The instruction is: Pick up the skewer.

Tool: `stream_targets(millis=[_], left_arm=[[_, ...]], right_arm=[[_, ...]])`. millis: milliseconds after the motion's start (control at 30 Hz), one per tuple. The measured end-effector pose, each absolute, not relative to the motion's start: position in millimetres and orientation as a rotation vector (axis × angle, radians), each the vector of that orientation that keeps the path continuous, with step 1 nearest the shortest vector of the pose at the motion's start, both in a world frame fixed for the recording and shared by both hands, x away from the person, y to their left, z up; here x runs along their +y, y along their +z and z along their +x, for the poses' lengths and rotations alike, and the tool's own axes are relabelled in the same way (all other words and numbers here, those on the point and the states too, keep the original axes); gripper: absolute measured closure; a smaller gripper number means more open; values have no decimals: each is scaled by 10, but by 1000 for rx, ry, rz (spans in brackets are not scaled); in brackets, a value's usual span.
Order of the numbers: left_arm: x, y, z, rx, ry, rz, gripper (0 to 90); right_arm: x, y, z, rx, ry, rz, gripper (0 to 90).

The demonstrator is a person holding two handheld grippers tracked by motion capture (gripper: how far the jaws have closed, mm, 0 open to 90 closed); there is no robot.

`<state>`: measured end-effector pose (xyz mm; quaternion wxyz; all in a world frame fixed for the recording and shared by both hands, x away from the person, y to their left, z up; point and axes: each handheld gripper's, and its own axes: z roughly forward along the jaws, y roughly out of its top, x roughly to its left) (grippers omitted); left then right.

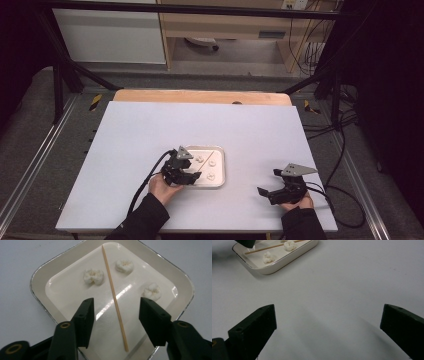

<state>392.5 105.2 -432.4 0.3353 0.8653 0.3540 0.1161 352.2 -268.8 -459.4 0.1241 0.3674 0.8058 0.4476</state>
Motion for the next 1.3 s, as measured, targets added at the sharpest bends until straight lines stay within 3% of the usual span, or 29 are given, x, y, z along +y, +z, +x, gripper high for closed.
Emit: stream_targets(millis=[300, 500, 933, 1300], left_arm=[[975, -4367, 3899, 929, 333, 2284, 693], [958, -4382, 3880, 941, 333, 2288, 776], [906, -4394, 3805, 943, 413, 2298, 872], [928, -4411, 3792, 967, 406, 2260, 886]], right_arm=[[-2688, -4595, 3522, 2350, 1305, 1070, 11], [-2687, -4596, 3523, 2350, 1306, 1070, 11], [-2685, -4596, 3523, 2352, 1304, 1073, 12], [-2684, -4596, 3524, 2355, 1304, 1075, 12]])
